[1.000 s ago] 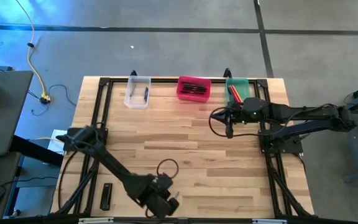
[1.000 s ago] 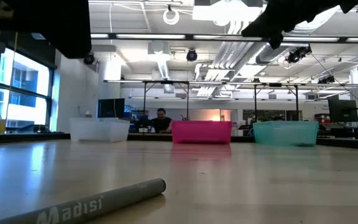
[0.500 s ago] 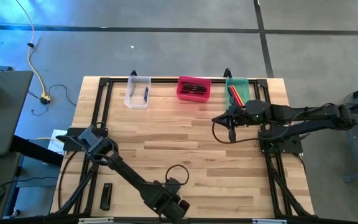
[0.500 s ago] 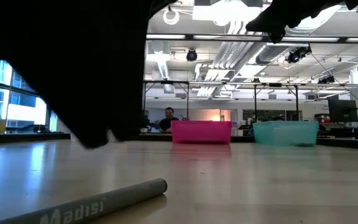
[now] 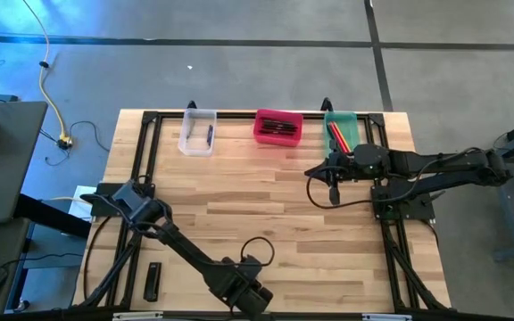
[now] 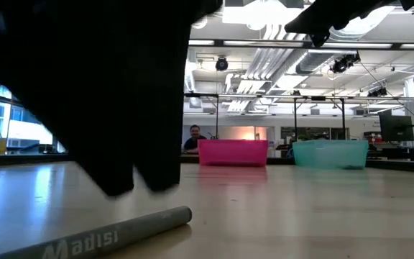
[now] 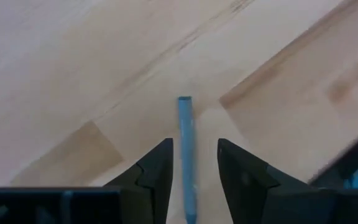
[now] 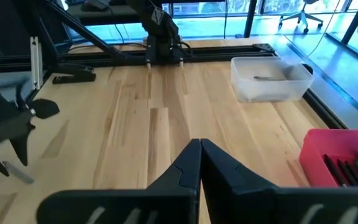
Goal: Sort crayons/erasers/pens/pencils in bins
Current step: Put the gray crayon into the transparent bin
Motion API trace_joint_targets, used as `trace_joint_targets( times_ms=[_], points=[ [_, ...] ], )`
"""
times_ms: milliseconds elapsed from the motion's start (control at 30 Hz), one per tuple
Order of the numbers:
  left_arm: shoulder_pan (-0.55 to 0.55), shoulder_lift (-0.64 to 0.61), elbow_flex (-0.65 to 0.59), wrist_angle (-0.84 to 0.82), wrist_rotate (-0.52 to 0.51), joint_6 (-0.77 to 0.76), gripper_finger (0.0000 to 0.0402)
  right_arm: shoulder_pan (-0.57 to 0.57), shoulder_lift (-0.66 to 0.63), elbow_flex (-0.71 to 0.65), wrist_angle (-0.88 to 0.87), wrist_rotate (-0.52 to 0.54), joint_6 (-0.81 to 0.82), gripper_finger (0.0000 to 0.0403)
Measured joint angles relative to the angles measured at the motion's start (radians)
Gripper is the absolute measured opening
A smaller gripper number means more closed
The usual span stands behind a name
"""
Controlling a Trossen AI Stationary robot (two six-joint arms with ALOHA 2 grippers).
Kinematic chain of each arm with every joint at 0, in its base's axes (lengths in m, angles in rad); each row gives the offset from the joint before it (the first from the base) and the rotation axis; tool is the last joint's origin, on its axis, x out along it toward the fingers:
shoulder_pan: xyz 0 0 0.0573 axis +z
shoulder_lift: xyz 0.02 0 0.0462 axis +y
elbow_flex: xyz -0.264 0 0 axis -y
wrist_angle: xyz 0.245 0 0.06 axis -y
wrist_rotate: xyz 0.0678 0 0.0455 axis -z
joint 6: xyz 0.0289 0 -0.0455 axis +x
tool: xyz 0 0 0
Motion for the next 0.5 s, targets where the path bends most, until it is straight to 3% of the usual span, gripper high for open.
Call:
trace_joint_targets(
  times_ms=[500],
  points=[
    [0.006, 0.05, 0.003, -0.009, 0.047, -0.001, 0.0114, 0.0, 0.0, 0.0, 0.001, 0.0, 0.0, 0.0]
  ],
)
